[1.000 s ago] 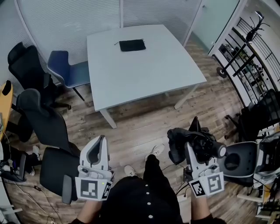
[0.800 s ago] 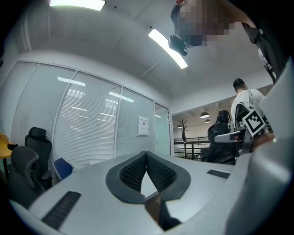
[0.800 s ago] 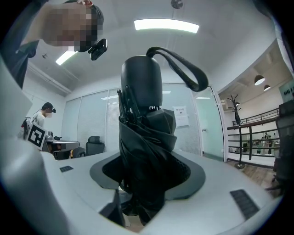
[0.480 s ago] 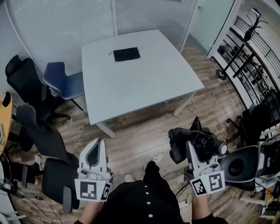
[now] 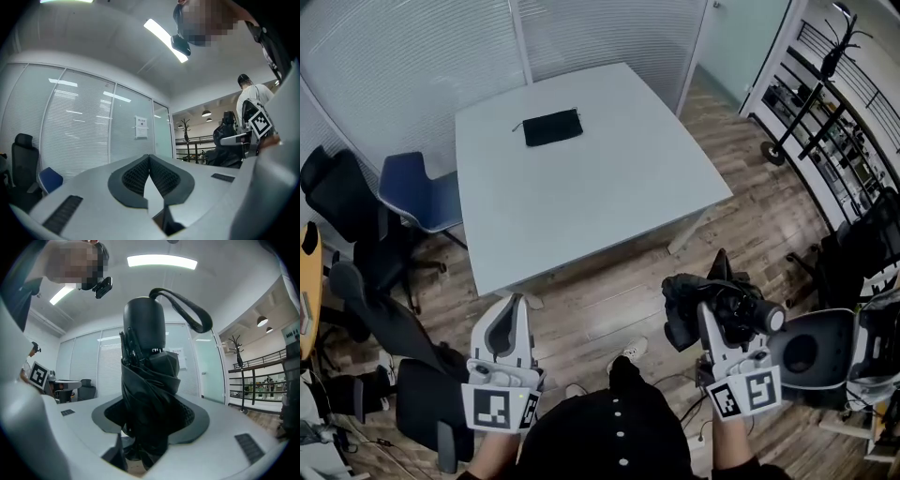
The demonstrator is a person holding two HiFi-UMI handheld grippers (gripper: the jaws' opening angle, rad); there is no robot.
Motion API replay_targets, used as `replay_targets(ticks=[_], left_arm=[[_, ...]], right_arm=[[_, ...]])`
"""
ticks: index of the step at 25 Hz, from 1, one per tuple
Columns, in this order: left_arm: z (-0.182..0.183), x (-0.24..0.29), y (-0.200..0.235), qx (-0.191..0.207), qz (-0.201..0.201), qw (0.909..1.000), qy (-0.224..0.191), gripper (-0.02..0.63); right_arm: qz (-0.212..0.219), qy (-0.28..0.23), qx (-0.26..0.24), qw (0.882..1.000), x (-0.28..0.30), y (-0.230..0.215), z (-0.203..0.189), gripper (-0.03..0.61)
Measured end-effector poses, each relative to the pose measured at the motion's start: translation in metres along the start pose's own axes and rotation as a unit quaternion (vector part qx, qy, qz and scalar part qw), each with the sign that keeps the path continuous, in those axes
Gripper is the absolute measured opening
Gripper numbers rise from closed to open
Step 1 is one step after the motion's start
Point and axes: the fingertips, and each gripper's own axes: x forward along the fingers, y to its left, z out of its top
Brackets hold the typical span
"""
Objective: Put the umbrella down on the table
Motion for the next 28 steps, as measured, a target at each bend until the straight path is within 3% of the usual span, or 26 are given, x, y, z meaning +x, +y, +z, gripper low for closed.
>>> replay_targets(ticks=[16,28], left_arm=[[0.0,0.129,-0.059,0.007,-0.012,0.9998,-0.01,0.015],[-0.007,0.155,-0.094,-0.027,-0.022,0.9994,-0.003,0.015]], right_arm=[[0.011,-0.001,-0.028,1.0,0.049,-0.105,0.009,0.252],[0.014,0.007,-0.029,0.999,0.058,-0.142,0.013,0.252]])
